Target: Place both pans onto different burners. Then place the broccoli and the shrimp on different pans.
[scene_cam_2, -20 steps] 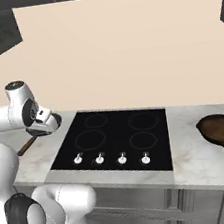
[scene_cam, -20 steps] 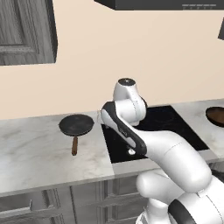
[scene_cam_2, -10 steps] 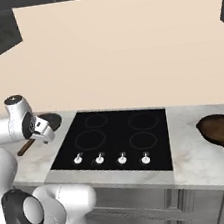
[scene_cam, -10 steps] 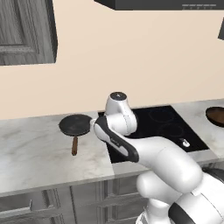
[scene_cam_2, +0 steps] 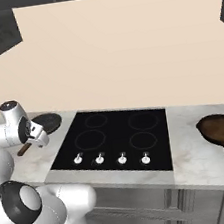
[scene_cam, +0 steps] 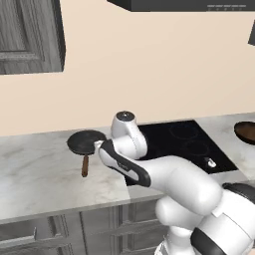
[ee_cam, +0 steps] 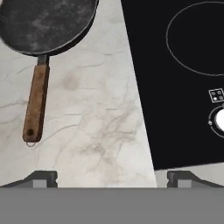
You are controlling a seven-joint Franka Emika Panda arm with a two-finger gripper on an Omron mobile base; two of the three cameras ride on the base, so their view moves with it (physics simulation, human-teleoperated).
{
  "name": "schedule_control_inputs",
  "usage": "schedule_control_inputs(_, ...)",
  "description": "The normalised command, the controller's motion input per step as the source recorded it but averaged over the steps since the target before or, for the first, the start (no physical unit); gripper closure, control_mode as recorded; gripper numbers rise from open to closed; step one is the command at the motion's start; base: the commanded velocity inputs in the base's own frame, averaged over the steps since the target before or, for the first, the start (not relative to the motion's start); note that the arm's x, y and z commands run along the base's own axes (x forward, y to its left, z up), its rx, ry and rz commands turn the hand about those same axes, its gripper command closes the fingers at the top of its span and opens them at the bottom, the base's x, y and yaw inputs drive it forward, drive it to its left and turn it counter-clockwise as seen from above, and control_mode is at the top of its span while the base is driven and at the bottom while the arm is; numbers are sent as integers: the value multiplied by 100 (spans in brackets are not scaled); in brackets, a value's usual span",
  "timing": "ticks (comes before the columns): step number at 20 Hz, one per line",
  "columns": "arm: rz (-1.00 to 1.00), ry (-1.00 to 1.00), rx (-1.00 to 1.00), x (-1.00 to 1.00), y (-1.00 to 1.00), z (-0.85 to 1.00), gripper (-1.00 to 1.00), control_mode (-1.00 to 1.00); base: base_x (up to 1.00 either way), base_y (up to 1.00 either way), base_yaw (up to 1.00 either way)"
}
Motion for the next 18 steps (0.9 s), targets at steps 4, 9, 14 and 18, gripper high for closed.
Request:
schedule_control_inputs(4,0,0,0,12,31,0,-100,-100,0,0,0)
schedule_control_inputs(9,0,0,0,15,38,0,-100,-100,0,0,0)
schedule_control_inputs(14,0,0,0,17,31,-2,-100,-100,0,0,0)
schedule_control_inputs(18,0,0,0,26,20,-7,-100,-100,0,0,0)
